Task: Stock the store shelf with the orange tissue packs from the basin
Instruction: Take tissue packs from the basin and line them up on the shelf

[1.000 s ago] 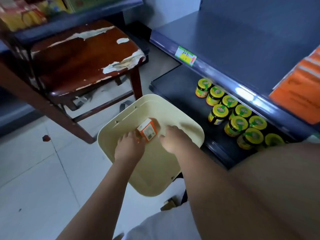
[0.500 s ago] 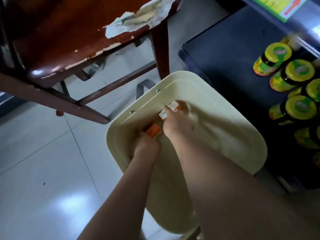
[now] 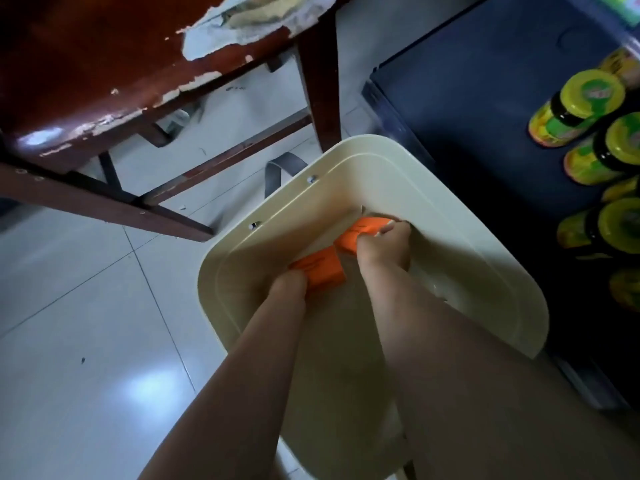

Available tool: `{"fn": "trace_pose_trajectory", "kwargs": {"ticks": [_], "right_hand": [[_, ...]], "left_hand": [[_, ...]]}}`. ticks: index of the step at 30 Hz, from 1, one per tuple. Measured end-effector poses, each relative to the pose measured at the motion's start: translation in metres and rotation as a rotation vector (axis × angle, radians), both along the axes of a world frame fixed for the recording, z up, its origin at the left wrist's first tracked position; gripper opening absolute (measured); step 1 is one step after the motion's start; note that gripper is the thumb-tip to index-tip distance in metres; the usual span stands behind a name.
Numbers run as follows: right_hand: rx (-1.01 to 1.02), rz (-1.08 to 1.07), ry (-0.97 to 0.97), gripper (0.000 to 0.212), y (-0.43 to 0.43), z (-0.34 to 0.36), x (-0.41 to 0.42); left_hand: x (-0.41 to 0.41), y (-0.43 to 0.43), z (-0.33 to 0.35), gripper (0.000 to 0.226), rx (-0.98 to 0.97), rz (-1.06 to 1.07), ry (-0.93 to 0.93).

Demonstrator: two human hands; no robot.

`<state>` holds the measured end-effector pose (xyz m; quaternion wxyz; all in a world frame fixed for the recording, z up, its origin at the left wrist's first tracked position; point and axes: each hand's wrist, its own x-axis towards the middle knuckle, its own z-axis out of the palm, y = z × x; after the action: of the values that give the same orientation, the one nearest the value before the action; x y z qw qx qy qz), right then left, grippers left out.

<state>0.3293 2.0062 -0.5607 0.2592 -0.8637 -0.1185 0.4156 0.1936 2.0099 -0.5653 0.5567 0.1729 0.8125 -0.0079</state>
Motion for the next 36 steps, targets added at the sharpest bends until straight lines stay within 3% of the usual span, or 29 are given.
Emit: {"fn": "trace_pose_trajectory", "kwargs": {"ticks": [3, 7, 8, 11, 14, 18, 23, 25, 27, 29, 32, 36], "right_hand": [[0.031, -0.065, 0.091, 0.043, -0.010, 0.001, 0.005], [0.094, -0.152, 0.257, 0.087, -0.020, 0.014, 0.000], [0.119, -0.176, 0.316, 0.084, -0.022, 0.018, -0.001], [0.142, -0.167, 0.413, 0.047, -0.028, 0.033, 0.004], [0.173, -0.224, 0.463, 0.025, -0.033, 0.052, 0.012], [0.254, -0.260, 0.428, 0.036, -0.046, 0.079, 0.026], [0.398, -0.103, 0.481, 0.047, -0.061, 0.131, 0.051], [0.403, -0.039, 0.463, 0.060, -0.067, 0.157, 0.060], [0.360, 0.066, 0.328, 0.100, -0.077, 0.185, 0.068], [0.312, 0.233, 0.161, 0.120, -0.089, 0.220, 0.073], [0.321, 0.355, 0.039, 0.127, -0.113, 0.265, 0.084], [0.479, 0.302, 0.011, 0.126, -0.149, 0.310, 0.106]], "left_hand": [[-0.004, 0.000, -0.008, 0.060, -0.029, 0.050, -0.057], [-0.003, -0.004, -0.010, 0.053, 0.033, 0.112, -0.101], [-0.002, -0.004, -0.004, 0.050, 0.053, 0.134, -0.109], [0.000, -0.007, 0.017, 0.029, 0.171, 0.258, -0.149], [-0.005, -0.020, 0.034, 0.034, 0.311, 0.326, -0.200], [-0.007, -0.033, 0.053, 0.040, 0.448, 0.355, -0.350], [0.000, -0.051, 0.104, 0.036, 0.482, 0.469, -0.554], [0.008, -0.058, 0.129, 0.033, 0.522, 0.479, -0.636], [0.019, -0.064, 0.154, 0.027, 0.582, 0.447, -0.716], [0.031, -0.070, 0.182, 0.018, 0.644, 0.412, -0.790], [0.052, -0.077, 0.219, 0.014, 0.742, 0.313, -0.815], [0.085, -0.097, 0.271, 0.011, 0.879, 0.152, -0.821]]}}
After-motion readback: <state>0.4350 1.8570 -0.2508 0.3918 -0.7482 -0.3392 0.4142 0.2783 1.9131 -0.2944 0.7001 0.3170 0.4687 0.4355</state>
